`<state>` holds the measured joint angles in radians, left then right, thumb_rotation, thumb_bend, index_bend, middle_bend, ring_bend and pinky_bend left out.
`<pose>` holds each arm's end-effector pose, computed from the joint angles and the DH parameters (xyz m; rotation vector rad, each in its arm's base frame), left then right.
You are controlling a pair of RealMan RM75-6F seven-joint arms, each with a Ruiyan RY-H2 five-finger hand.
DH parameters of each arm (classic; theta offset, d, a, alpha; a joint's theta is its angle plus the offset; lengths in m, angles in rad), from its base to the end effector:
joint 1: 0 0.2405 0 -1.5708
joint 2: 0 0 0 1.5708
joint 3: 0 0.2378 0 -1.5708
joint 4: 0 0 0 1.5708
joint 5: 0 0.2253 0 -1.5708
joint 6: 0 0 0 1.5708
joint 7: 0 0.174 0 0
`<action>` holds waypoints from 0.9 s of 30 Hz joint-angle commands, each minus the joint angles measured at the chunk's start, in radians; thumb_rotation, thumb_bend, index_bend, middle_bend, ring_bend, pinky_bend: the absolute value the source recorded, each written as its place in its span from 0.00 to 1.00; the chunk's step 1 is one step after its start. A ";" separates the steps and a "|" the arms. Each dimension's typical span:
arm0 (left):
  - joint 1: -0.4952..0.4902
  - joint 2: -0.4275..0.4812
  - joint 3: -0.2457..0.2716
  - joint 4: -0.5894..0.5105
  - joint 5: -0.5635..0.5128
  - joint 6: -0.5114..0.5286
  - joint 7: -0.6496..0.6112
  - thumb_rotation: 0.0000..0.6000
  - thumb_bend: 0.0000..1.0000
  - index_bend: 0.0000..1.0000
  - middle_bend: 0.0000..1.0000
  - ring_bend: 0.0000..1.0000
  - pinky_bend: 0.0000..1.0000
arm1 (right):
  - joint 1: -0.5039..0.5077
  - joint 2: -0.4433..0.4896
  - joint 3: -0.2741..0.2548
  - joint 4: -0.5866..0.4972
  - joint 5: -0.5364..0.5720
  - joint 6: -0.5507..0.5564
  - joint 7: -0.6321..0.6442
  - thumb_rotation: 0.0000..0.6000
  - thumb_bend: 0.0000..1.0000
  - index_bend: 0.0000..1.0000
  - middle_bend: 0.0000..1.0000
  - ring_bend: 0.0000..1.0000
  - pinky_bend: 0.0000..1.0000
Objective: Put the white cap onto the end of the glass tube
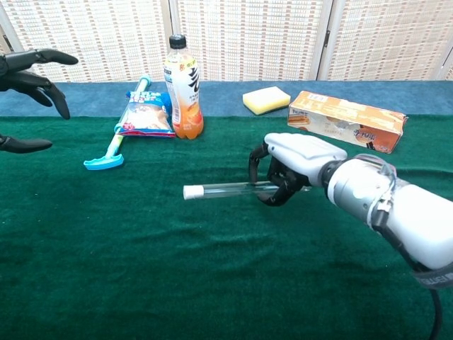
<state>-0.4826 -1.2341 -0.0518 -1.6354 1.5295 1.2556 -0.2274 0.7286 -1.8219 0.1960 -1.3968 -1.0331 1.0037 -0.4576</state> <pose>-0.1852 0.2997 0.0604 -1.7070 -1.1007 -1.2892 -0.0937 -0.3279 -0.1128 1.8542 -1.0848 0.9490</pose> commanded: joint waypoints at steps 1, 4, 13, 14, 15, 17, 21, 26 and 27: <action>0.005 -0.001 0.003 0.005 0.000 0.001 -0.002 1.00 0.28 0.02 0.42 0.23 0.26 | 0.004 -0.016 -0.007 0.019 0.012 0.003 -0.016 1.00 0.61 0.49 0.92 1.00 1.00; 0.011 -0.003 0.004 0.011 0.002 0.005 -0.002 1.00 0.28 0.01 0.42 0.23 0.24 | 0.002 -0.022 -0.011 0.027 0.014 0.004 -0.021 1.00 0.61 0.41 0.92 1.00 1.00; 0.034 -0.003 0.005 0.032 -0.009 0.018 -0.019 1.00 0.28 0.00 0.41 0.22 0.23 | -0.017 0.008 -0.016 -0.014 -0.010 0.027 -0.006 1.00 0.60 0.25 0.92 1.00 1.00; 0.038 -0.002 0.005 0.037 -0.013 0.019 -0.018 1.00 0.28 0.00 0.41 0.23 0.23 | -0.023 0.022 -0.017 -0.029 -0.024 0.038 0.002 1.00 0.60 0.24 0.92 1.00 1.00; 0.043 0.000 0.004 0.043 -0.019 0.022 -0.014 1.00 0.28 0.00 0.41 0.23 0.23 | -0.031 0.040 -0.018 -0.046 -0.041 0.054 0.008 1.00 0.60 0.24 0.92 1.00 1.00; 0.057 0.006 0.003 0.058 -0.036 0.029 0.004 1.00 0.28 0.02 0.41 0.23 0.23 | -0.055 0.095 -0.026 -0.096 -0.083 0.097 0.019 1.00 0.60 0.24 0.91 1.00 1.00; 0.092 0.020 -0.004 0.082 -0.092 0.045 0.031 1.00 0.28 0.06 0.41 0.24 0.23 | -0.120 0.235 -0.044 -0.212 -0.143 0.182 0.041 1.00 0.60 0.25 0.81 0.99 1.00; 0.149 0.027 -0.013 0.128 -0.156 0.096 0.115 1.00 0.29 0.13 0.41 0.25 0.23 | -0.227 0.433 -0.094 -0.328 -0.235 0.293 0.110 1.00 0.60 0.29 0.55 0.76 0.77; 0.162 0.031 -0.013 0.133 -0.166 0.105 0.129 1.00 0.29 0.14 0.41 0.25 0.22 | -0.253 0.476 -0.111 -0.344 -0.257 0.312 0.141 1.00 0.60 0.29 0.48 0.67 0.68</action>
<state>-0.3461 -1.2107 -0.0616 -1.5194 1.3872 1.3396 -0.1263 0.5525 -1.4546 0.1280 -1.6684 -1.2210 1.2419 -0.3842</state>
